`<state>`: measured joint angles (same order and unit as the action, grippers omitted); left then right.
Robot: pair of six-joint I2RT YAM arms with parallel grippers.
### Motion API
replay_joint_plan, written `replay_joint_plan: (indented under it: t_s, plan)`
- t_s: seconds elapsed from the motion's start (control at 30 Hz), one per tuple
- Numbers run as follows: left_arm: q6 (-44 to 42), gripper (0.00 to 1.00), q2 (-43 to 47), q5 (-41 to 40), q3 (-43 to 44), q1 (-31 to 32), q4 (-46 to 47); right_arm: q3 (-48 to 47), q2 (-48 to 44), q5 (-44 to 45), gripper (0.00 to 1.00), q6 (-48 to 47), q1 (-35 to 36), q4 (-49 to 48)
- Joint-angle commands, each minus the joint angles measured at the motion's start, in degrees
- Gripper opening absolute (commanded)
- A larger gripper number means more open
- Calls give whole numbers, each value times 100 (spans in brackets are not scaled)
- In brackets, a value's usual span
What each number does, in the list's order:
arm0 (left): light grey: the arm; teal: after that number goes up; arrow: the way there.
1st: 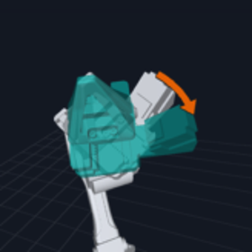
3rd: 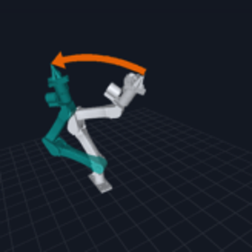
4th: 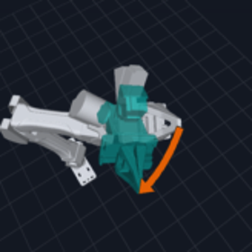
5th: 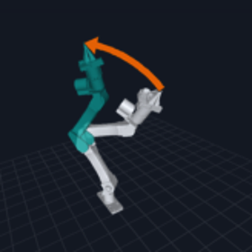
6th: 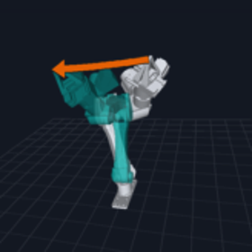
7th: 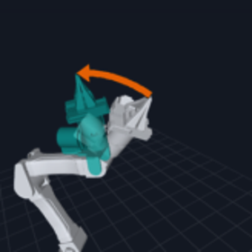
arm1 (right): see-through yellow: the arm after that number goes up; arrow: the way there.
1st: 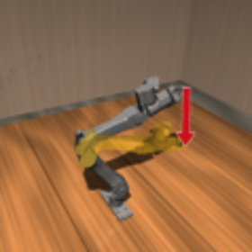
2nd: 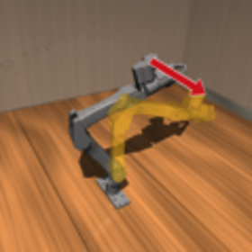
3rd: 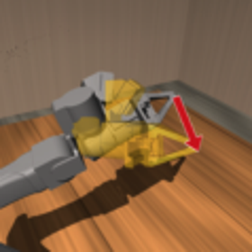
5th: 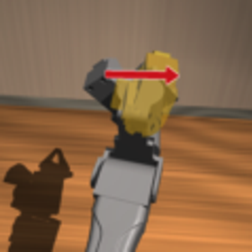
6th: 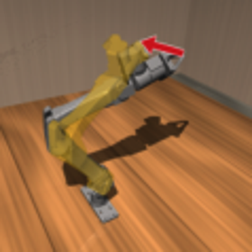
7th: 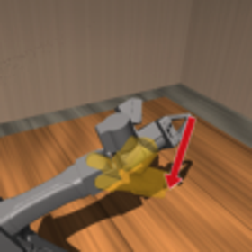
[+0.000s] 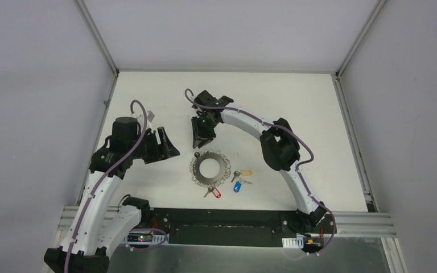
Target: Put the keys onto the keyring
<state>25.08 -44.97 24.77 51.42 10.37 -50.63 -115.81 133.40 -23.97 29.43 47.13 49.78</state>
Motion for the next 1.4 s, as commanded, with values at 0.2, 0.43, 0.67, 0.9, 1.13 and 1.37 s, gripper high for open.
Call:
replay_joint_plan:
  t_s: [0.2,0.43,0.67,0.9,1.13,1.37]
  plan:
    - [-475,65,538,-44,-298,-53,2,-88,-55,457,33,-75,54,400]
    - [-462,65,665,-56,-335,-53,45,-51,88,407,30,-13,90,414]
    - [-460,65,582,-74,-339,-53,45,-75,159,271,23,63,125,333]
    - [-456,66,663,-89,-343,-53,45,-67,213,392,29,13,163,414]
    - [-458,66,652,-91,-343,-53,45,-64,265,288,21,26,181,360]
    - [-451,66,639,-96,-344,-52,45,-65,286,163,0,13,200,296]
